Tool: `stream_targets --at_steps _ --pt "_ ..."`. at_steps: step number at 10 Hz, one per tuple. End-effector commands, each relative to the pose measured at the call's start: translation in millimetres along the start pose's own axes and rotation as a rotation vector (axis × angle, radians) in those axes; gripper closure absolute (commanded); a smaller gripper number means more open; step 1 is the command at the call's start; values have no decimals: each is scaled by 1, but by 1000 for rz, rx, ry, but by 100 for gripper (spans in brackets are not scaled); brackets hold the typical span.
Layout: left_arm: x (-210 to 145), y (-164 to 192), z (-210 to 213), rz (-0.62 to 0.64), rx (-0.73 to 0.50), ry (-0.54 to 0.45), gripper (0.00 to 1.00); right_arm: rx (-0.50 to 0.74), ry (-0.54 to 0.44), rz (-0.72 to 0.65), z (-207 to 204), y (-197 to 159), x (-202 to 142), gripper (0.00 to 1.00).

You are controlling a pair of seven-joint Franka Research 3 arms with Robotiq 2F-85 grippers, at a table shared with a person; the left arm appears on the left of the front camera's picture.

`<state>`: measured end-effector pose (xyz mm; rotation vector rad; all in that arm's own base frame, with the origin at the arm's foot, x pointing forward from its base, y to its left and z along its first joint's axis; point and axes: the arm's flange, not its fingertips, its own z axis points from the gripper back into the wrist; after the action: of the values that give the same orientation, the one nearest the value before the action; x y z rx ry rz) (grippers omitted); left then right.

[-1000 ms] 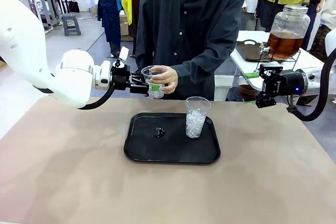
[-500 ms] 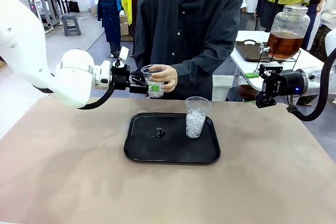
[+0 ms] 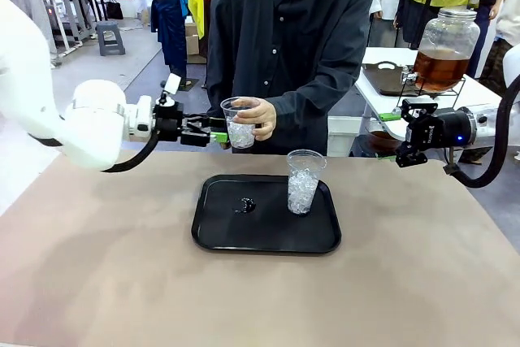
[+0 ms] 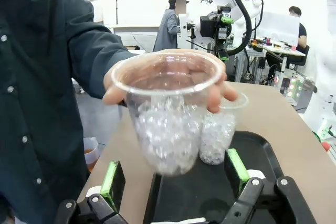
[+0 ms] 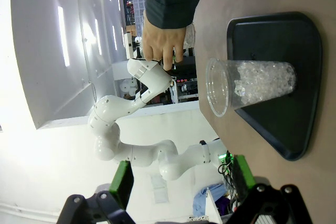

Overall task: Pour the drink into the iced cup.
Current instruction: Open the gripper to release the iced cup you were holding, then pick up the iced cup indicated by the human and present it to them.

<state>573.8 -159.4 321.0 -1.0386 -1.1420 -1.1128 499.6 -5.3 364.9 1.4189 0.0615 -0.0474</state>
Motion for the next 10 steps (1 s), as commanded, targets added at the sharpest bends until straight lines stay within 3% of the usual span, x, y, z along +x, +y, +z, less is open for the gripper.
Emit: stream_targets --at_steps 1,4,6,10 --pt "-6 -16 30 -20 -7 23 0 -1 -3 2 0 1 0 0" --pt "-35 -26 66 -71 -41 29 0 -1 -3 2 0 1 0 0" --pt "-54 -32 84 -51 -52 -20 0 -1 -3 2 0 1 0 0" --pt "-72 -34 99 -31 -32 -15 0 -1 -3 2 0 1 0 0"
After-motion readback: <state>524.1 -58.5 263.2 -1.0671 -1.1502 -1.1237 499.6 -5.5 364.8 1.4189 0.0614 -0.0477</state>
